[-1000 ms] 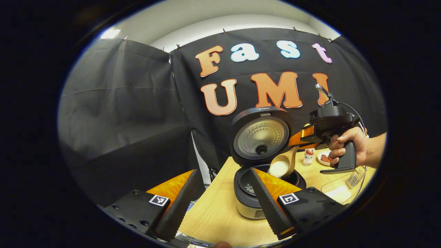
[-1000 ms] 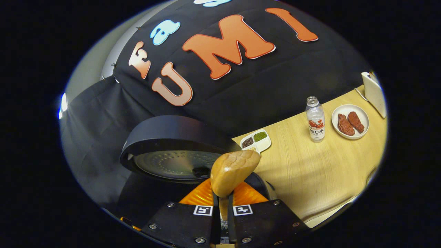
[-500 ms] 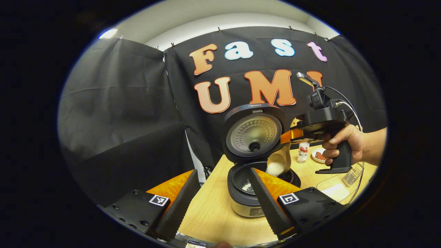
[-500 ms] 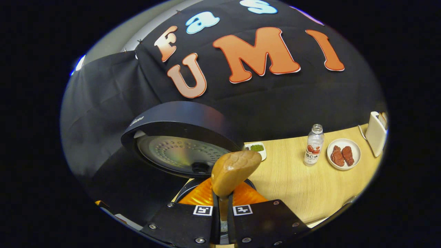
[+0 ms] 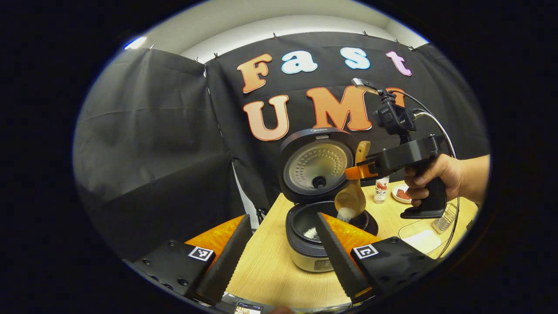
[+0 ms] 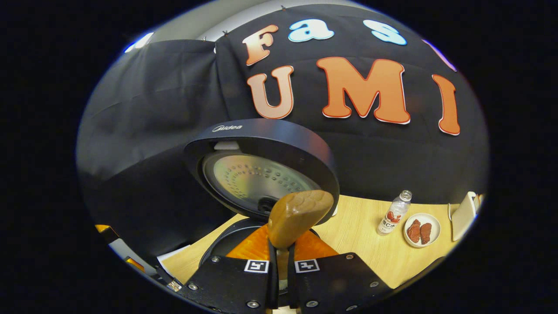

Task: Close the left gripper, press the button to open the rice cooker; take a wooden spoon from the chopstick holder with the right hand, scoop a spoonful of rice and pour it into the rice cooker, then put the wooden spoon back into the chopstick holder.

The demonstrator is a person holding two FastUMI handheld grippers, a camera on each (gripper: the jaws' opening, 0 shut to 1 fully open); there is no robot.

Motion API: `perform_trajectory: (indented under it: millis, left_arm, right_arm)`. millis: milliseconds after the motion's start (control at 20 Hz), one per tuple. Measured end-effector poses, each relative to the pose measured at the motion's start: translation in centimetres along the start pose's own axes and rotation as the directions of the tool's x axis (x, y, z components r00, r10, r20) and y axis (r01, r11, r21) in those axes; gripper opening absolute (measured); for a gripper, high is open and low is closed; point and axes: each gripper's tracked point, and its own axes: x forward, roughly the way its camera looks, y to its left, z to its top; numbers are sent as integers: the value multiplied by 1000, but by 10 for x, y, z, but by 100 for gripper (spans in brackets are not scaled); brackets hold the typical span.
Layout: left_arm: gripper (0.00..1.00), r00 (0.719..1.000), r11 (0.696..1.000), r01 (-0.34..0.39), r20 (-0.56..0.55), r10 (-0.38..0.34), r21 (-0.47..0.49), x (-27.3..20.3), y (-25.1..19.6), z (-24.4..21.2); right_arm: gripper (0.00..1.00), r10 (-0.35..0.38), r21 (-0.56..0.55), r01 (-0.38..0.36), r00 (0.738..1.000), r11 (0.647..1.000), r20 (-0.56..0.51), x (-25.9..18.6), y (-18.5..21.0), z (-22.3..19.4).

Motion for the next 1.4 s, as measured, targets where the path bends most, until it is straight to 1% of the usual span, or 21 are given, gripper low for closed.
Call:
perform_trajectory:
  millis: [50, 250, 300, 350, 400, 450, 500, 600, 750, 800, 900, 950, 1050, 1100, 1150, 1200, 1250, 1300, 1350, 1400]
  left_arm:
    - [94, 1000, 1000, 3, 0, -3, 0, -1, -1, 0]
    - [94, 1000, 1000, 2, -5, -2, 2, -5, -3, -2]
    - [100, 1000, 1000, 1, -6, -1, 1, -5, -3, -2]
    - [100, 1000, 1000, 2, -10, -2, 3, -6, -5, -3]
    - [94, 1000, 1000, -2, -10, 2, 6, -7, -5, -4]
    - [100, 1000, 1000, -4, -13, 4, 10, -8, -6, -3]
    - [100, 1000, 1000, -7, -14, 7, 11, -10, -6, -3]
    - [100, 1000, 1000, -12, -17, 12, 10, -10, -8, -4]
    - [100, 999, 1000, -29, -22, 29, 7, -16, -10, -3]
    - [94, 999, 999, -32, -23, 32, 7, -17, -11, -3]
    - [94, 999, 999, -40, -21, 41, 16, -18, -12, -1]
    - [100, 999, 999, -43, -19, 43, 22, -20, -14, -1]
    - [100, 999, 999, -48, -20, 48, 25, -22, -16, -1]
    - [94, 998, 998, -51, -21, 52, 20, -23, -18, 0]
    - [100, 998, 998, -53, -21, 54, 14, -24, -19, 1]
    - [94, 998, 998, -59, -24, 59, 10, -24, -21, 2]
    - [100, 998, 998, -62, -25, 62, 5, -24, -22, 2]
    - [100, 998, 998, -62, -26, 62, -1, -26, -25, 3]
    - [94, 998, 998, -63, -26, 63, -6, -26, -28, 3]
    - [100, 998, 998, -63, -25, 63, -7, -26, -32, 5]
  right_arm:
    - [8, 2, -17, -2, 1000, 1000, 5, -1, 1, 0]
    - [7, 5, -111, -2, 1000, 994, 25, -6, 3, 0]
    - [8, 11, -136, -6, 999, 991, 32, -6, 5, 1]
    - [7, 15, -160, -8, 999, 987, 39, -6, 6, 1]
    - [7, 20, -182, -11, 999, 983, 47, -7, 7, 1]
    - [7, 29, -205, -16, 998, 979, 60, -9, 10, 3]
    - [7, 40, -228, -23, 997, 973, 73, -10, 14, 5]
    - [7, 65, -254, -40, 994, 966, 93, -8, 20, 3]
    - [7, 92, -263, -60, 990, 963, 111, -12, 27, 5]
    - [7, 100, -258, -67, 988, 964, 118, -14, 27, 6]
    - [7, 106, -234, -73, 986, 969, 129, -18, 24, 7]
    - [8, 107, -220, -75, 985, 973, 137, -21, 22, 9]
    - [7, 104, -179, -76, 983, 981, 154, -27, 17, 15]
    - [7, 100, -149, -76, 983, 986, 157, -30, 11, 15]
    - [8, 98, -109, -81, 982, 991, 159, -33, 5, 16]
    - [7, 96, -62, -88, 982, 994, 161, -37, 0, 16]
    - [8, 93, -9, -93, 982, 996, 163, -43, -9, 17]
    - [8, 81, 36, -88, 983, 995, 163, -50, -20, 16]
    - [8, 66, 69, -79, 984, 995, 165, -58, -33, 15]
    - [8, 47, 92, -63, 985, 994, 165, -68, -48, 14]
